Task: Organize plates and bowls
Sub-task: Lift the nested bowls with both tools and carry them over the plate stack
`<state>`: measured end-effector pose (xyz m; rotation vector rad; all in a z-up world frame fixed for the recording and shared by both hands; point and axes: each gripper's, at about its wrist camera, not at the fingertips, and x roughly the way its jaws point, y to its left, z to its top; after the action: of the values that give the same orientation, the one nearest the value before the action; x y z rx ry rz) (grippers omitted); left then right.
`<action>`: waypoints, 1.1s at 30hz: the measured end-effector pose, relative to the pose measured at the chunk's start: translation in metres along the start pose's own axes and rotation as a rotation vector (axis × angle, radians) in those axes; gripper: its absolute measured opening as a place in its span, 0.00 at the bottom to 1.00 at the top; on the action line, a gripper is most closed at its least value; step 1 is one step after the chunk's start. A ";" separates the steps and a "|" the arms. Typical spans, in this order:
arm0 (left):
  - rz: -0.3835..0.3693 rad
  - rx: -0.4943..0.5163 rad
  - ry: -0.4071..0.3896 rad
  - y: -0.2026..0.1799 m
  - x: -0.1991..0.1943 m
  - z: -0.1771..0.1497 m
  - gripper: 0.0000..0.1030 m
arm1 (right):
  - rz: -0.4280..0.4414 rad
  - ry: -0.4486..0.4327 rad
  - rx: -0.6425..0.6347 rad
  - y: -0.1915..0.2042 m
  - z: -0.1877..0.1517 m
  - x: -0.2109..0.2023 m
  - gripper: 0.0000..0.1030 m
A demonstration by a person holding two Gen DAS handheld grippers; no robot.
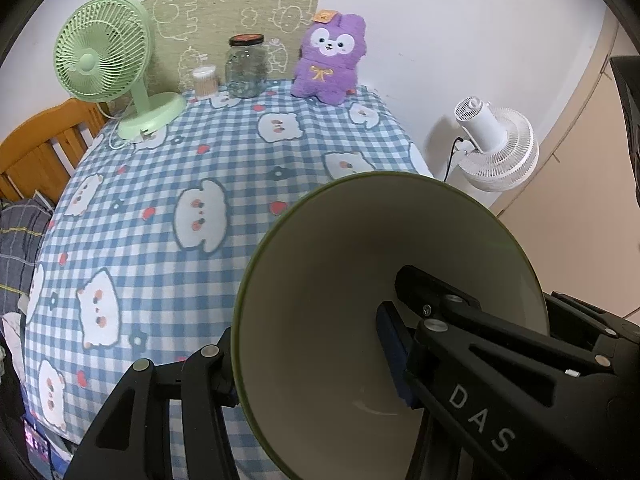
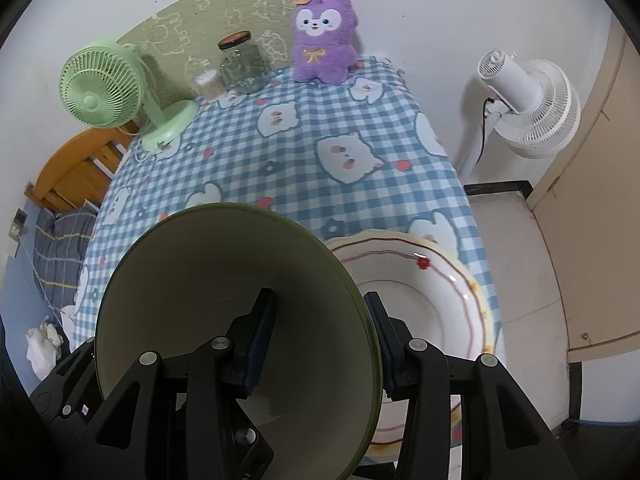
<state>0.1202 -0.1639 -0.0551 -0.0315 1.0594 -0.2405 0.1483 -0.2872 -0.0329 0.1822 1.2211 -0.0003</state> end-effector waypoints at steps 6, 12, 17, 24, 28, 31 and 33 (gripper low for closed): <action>-0.004 -0.004 0.015 -0.022 0.011 -0.001 0.54 | -0.006 0.015 0.003 -0.025 0.000 0.004 0.47; -0.009 -0.011 0.035 -0.041 0.025 -0.004 0.54 | -0.008 0.038 0.004 -0.046 -0.002 0.014 0.47; -0.006 -0.027 0.054 -0.049 0.036 -0.009 0.54 | -0.009 0.065 -0.005 -0.056 -0.004 0.026 0.47; 0.004 -0.044 0.087 -0.056 0.052 -0.013 0.54 | -0.003 0.098 -0.012 -0.065 -0.006 0.040 0.47; 0.012 -0.044 0.083 -0.059 0.056 -0.014 0.54 | 0.000 0.090 -0.014 -0.067 -0.004 0.041 0.47; 0.013 -0.047 0.078 -0.059 0.057 -0.012 0.54 | 0.001 0.086 -0.019 -0.068 -0.003 0.042 0.47; 0.014 -0.048 0.075 -0.059 0.057 -0.012 0.54 | 0.002 0.082 -0.021 -0.067 -0.003 0.042 0.47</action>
<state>0.1256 -0.2324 -0.1022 -0.0582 1.1394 -0.2052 0.1532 -0.3491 -0.0825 0.1663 1.3024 0.0223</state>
